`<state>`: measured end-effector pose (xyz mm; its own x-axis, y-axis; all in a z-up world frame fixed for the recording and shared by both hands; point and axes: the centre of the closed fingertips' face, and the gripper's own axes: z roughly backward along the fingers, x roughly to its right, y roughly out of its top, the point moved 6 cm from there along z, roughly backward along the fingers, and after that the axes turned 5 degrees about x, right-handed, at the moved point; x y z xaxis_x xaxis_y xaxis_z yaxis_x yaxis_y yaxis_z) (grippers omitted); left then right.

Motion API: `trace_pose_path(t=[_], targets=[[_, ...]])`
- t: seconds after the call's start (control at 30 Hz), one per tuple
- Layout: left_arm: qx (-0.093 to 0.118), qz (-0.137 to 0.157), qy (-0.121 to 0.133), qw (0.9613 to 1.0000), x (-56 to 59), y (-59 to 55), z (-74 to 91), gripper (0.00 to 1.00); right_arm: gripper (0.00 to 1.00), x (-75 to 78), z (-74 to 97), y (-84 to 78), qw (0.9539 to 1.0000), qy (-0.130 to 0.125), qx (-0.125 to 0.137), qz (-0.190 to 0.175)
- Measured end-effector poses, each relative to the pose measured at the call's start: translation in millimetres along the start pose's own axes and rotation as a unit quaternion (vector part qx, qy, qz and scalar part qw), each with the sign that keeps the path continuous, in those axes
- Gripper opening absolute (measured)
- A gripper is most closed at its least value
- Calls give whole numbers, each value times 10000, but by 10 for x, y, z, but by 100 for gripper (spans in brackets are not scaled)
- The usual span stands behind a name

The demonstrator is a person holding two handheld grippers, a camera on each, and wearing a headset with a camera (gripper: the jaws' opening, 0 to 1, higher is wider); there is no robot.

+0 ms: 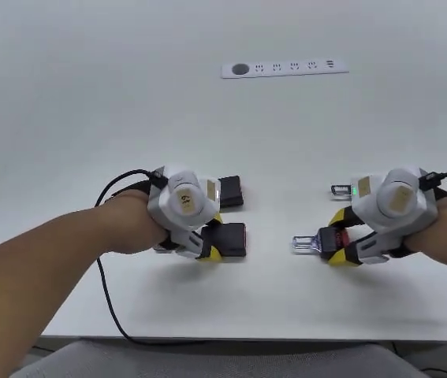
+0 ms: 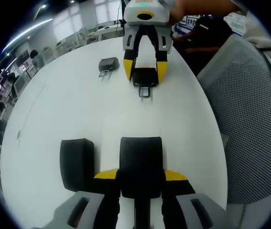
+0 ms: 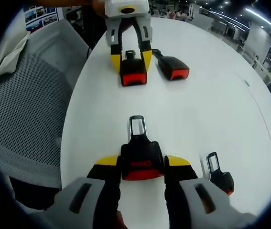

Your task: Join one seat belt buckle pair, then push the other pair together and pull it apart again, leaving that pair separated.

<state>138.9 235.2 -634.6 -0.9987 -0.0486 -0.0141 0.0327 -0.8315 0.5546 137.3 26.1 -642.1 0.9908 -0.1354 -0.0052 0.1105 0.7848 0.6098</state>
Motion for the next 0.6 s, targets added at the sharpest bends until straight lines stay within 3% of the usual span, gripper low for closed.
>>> trace_pose_path(t=[0.27,0.6], targets=[[30,97,-66,9999,-18,-19,-15,33,35,-32,-126,167,9996,-70,261,-128],[-14,68,-71,10000,-50,-68,-34,33,35,-82,-301,351,9992,-220,345,-28]])
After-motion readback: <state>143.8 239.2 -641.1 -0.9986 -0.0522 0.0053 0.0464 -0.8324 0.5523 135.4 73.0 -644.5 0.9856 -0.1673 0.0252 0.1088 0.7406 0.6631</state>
